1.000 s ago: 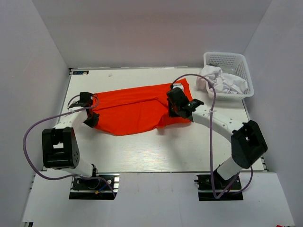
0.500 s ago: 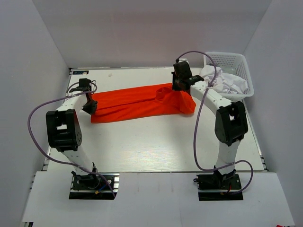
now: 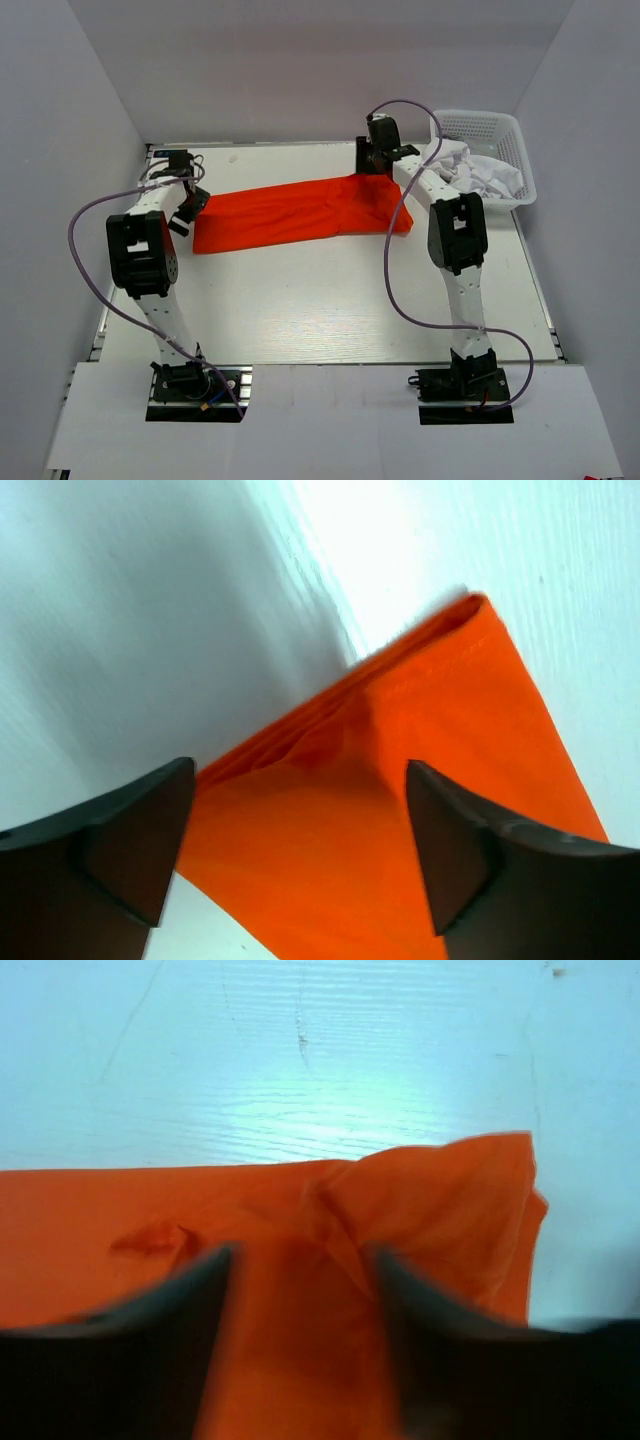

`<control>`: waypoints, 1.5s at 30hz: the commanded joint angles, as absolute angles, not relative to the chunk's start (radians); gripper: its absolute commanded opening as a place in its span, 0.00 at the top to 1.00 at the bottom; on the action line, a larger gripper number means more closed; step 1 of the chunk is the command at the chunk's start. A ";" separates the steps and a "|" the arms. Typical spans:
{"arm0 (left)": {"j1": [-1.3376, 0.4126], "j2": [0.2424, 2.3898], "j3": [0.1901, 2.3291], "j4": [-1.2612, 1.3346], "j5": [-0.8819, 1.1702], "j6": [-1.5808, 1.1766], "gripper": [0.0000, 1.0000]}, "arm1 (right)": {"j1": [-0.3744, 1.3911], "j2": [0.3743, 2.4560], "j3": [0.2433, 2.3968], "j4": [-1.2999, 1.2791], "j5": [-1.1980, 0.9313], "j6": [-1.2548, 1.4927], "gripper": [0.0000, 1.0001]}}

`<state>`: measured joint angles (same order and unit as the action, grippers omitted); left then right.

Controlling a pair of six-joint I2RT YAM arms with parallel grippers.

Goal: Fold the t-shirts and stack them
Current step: Fold the other side of the tshirt into a rectangle, then rotate the tshirt 90 degrees

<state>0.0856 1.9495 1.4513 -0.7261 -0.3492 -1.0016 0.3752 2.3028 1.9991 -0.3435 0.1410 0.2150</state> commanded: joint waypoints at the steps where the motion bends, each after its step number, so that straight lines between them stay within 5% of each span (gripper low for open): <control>1: 0.098 1.960 1.572 -0.803 -0.448 -1.020 0.00 | 0.357 2.329 2.095 -0.334 0.109 0.184 0.21; 2: 0.098 1.960 1.594 -0.821 -0.459 -1.020 0.00 | 0.357 2.312 2.092 -0.334 0.103 0.180 0.10; 7: 0.088 1.876 1.619 -0.798 -0.405 -0.958 0.00 | 0.368 2.149 1.904 -0.304 0.075 0.175 0.10; 12: 0.067 1.746 1.406 -0.513 -0.171 -0.836 0.00 | 0.382 1.950 1.622 -0.226 -0.023 0.222 0.10; 22: 0.037 1.893 1.373 -0.477 -0.066 -0.755 0.00 | 0.417 1.897 1.359 -0.173 -0.083 0.301 0.10; 28: 0.015 1.928 1.320 -0.633 -0.120 -0.779 0.00 | 0.408 1.989 1.428 -0.161 -0.100 0.308 0.10; 33: -0.050 1.803 1.005 -0.634 -0.045 -0.802 0.00 | 0.408 2.187 1.612 -0.199 -0.152 0.253 0.10; 38: -0.257 1.603 0.660 -0.569 0.272 -0.821 0.00 | 0.414 2.376 1.892 -0.218 -0.224 0.204 0.10; 45: -0.624 1.434 0.696 -0.559 0.354 -0.868 0.00 | 0.431 2.592 2.233 -0.129 -0.307 0.087 0.10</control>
<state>-0.5274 1.4193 0.7067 -0.4923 0.2462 -0.8383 0.4210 2.5370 2.1277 -0.1535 -0.2584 0.1543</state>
